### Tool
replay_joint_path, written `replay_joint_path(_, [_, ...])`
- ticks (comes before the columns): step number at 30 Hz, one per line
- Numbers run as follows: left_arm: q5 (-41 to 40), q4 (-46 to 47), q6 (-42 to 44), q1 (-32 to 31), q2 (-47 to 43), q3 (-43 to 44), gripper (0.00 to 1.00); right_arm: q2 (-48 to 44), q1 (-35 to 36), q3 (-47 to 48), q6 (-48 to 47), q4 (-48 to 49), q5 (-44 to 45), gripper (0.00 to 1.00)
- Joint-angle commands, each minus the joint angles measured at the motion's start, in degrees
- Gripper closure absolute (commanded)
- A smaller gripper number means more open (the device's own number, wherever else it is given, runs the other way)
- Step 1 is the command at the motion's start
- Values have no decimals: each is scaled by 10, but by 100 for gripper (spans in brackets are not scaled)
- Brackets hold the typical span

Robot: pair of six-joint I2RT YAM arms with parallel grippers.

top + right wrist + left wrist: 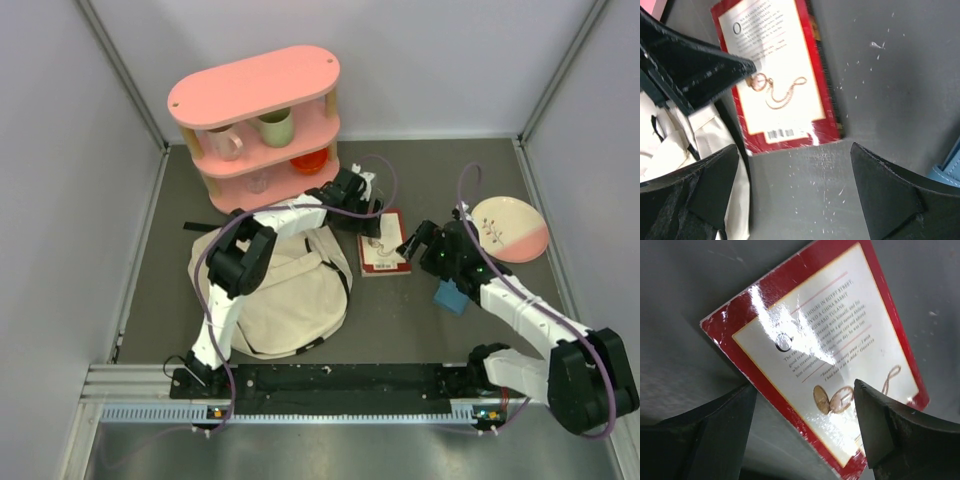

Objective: Pack the student bag
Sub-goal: Adjust the book at the center of the board.

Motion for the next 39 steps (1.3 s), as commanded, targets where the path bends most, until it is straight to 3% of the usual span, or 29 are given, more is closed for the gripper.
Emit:
replay_joint_path(1, [51, -11, -46, -19, -19, -59, 17, 34, -14, 22, 6, 50, -28, 9])
replay_joint_path(4, [44, 3, -55, -19, -43, -94, 17, 66, -29, 19, 2, 71, -44, 16])
replay_joint_path(8, [32, 6, -62, -19, -68, -126, 16, 96, -38, 27, -44, 105, -32, 19])
replay_joint_path(13, [34, 22, -87, -19, -98, -149, 14, 131, -64, 66, -93, 107, -48, 16])
replay_joint_path(23, [73, 67, -150, -26, -95, -173, 14, 252, -110, 115, -101, 144, -142, 16])
replay_joint_path(29, [102, 123, -180, -32, -103, -208, 15, 299, -126, 92, -85, 211, -225, 22])
replay_joint_path(39, [113, 152, -203, -35, -102, -207, 26, 293, -126, -20, -8, 351, -295, 33])
